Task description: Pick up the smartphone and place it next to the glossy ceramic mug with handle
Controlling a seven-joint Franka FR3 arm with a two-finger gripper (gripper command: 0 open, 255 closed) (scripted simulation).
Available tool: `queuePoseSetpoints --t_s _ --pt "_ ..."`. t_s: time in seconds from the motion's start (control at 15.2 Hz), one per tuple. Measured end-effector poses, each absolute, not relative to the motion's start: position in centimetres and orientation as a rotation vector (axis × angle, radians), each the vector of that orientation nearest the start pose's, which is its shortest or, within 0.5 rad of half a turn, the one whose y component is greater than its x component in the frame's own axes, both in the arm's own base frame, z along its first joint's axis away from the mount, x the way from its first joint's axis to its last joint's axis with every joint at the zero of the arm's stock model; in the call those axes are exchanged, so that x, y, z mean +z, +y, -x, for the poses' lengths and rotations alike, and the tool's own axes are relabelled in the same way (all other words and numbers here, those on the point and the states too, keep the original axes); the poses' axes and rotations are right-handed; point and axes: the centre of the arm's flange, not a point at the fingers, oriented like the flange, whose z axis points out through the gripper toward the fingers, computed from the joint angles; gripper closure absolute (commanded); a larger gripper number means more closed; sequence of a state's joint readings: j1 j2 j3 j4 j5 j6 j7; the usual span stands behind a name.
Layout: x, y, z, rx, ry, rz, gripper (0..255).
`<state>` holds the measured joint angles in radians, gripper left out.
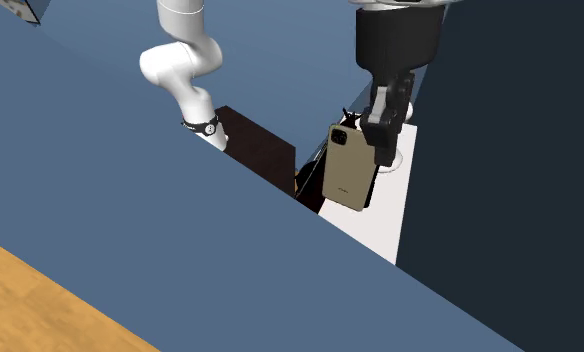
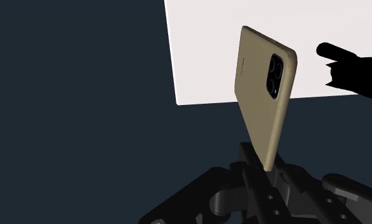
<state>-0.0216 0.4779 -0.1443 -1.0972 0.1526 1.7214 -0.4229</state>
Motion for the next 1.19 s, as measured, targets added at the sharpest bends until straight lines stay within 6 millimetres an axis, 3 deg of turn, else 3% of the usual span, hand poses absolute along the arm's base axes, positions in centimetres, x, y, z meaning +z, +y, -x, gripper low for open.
queuePoseSetpoints --t_s 0.46,1.19 --pt "59.9 -7.0 -69.8 -0.26 -0.41 3.063 255" --pt "60.3 3.9 -61.9 -0.26 -0.412 3.062 255"
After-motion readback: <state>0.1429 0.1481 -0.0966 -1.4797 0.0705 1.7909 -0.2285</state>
